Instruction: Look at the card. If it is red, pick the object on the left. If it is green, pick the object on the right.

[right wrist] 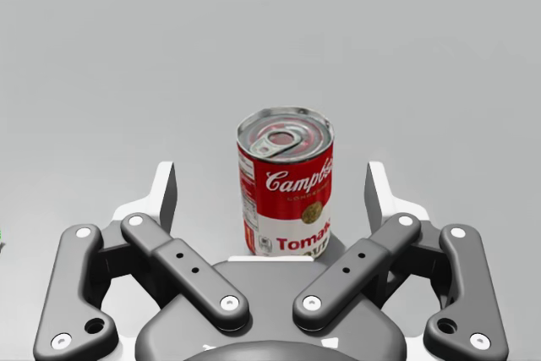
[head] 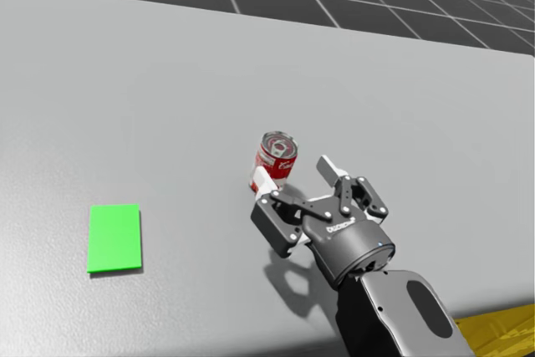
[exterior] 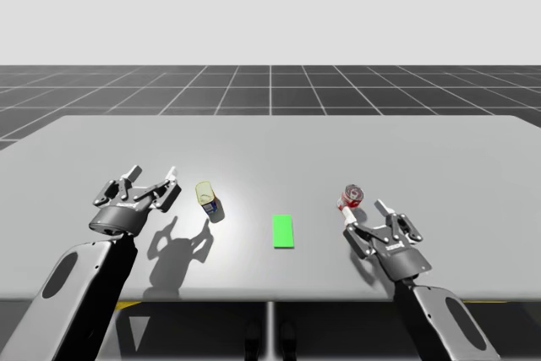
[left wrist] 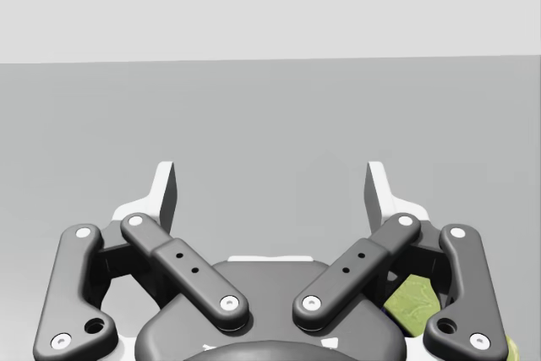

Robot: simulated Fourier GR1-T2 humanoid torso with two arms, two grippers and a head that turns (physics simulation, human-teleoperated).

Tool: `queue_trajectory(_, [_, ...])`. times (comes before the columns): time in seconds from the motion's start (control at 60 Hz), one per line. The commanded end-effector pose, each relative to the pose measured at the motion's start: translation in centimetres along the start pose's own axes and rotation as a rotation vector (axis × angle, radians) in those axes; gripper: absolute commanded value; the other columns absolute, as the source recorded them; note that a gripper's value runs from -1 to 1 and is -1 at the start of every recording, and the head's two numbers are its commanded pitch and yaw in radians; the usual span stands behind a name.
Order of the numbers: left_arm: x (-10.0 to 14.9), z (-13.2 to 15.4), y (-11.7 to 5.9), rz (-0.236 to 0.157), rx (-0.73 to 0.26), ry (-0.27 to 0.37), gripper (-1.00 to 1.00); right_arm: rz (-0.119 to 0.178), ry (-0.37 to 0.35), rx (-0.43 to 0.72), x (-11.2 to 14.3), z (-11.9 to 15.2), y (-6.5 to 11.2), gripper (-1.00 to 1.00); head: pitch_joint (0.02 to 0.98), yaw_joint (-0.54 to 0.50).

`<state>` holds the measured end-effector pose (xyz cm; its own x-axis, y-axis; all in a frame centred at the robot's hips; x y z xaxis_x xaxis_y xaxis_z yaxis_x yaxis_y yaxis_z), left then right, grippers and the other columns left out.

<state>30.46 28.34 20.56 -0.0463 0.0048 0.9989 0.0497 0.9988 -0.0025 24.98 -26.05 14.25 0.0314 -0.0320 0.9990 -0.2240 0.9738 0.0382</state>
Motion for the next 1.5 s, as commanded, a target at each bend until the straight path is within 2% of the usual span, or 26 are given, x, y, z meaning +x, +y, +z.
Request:
queue_trajectory(0.017, [0.0, -0.1, 0.0, -0.006, -0.002, 0.0, -1.0, 0.008, 0.03, 0.001, -1.7, -1.1, 0.1, -1.0, 0.788, -0.37])
queue_trajectory(0.267, [0.0, 0.0, -0.2, -0.007, 0.001, -0.002, -1.0, 0.031, 0.074, -0.025, -3.1, -3.1, -0.2, -1.0, 0.793, -0.36])
queue_trajectory(0.683, [0.1, 0.1, -0.2, -0.005, 0.001, -0.001, -1.0, 0.054, 0.088, -0.02, -2.7, -6.2, 0.2, -1.0, 0.781, -0.35])
queue_trajectory(0.783, [0.1, 0.1, -0.2, -0.004, 0.001, -0.001, -1.0, 0.083, 0.086, -0.037, -2.8, -6.3, 0.3, -0.99, 0.78, -0.35])
queue_trajectory(0.8, [0.1, 0.2, -0.2, -0.004, 0.001, -0.001, -1.0, 0.105, 0.063, -0.067, -2.9, -6.3, 0.3, -0.82, 0.78, -0.35])
queue_trajectory(0.833, [0.1, 0.2, -0.2, -0.004, 0.001, -0.001, -1.0, 0.106, 0.044, -0.091, -3.1, -6.3, 0.2, -0.06, 0.779, -0.35])
queue_trajectory(0.85, [0.1, 0.2, -0.2, -0.004, 0.001, -0.001, -1.0, 0.105, 0.05, -0.093, -3.1, -6.2, 0.2, 0.76, 0.779, -0.35])
queue_trajectory(0.867, [0.1, 0.2, -0.2, -0.004, 0.0, -0.001, -1.0, 0.087, 0.077, -0.09, -3.2, -6.1, 0.2, 1.0, 0.778, -0.35])
queue_trajectory(0.933, [0.1, 0.2, -0.2, -0.005, -0.001, -0.001, -1.0, 0.101, 0.08, -0.094, -3.4, -6.0, 0.0, 1.0, 0.775, -0.35])
queue_trajectory(0.983, [0.1, 0.2, -0.2, -0.005, -0.001, 0.0, -1.0, 0.093, 0.089, -0.096, -3.5, -6.0, 0.0, 1.0, 0.773, -0.35])
queue_trajectory(1.117, [0.1, 0.2, -0.2, -0.006, -0.001, 0.0, -1.0, 0.098, 0.09, -0.099, -3.7, -6.0, -0.1, 1.0, 0.744, -0.36])
queue_trajectory(1.4, [0.1, 0.2, -0.2, -0.006, -0.001, 0.0, -1.0, 0.101, 0.085, -0.094, -4.0, -5.9, -0.1, 1.0, 0.504, -0.37])
queue_trajectory(1.5, [0.1, 0.2, -0.2, -0.006, -0.001, 0.0, -1.0, 0.101, 0.084, -0.094, -4.1, -5.9, -0.1, 1.0, 0.461, -0.39])
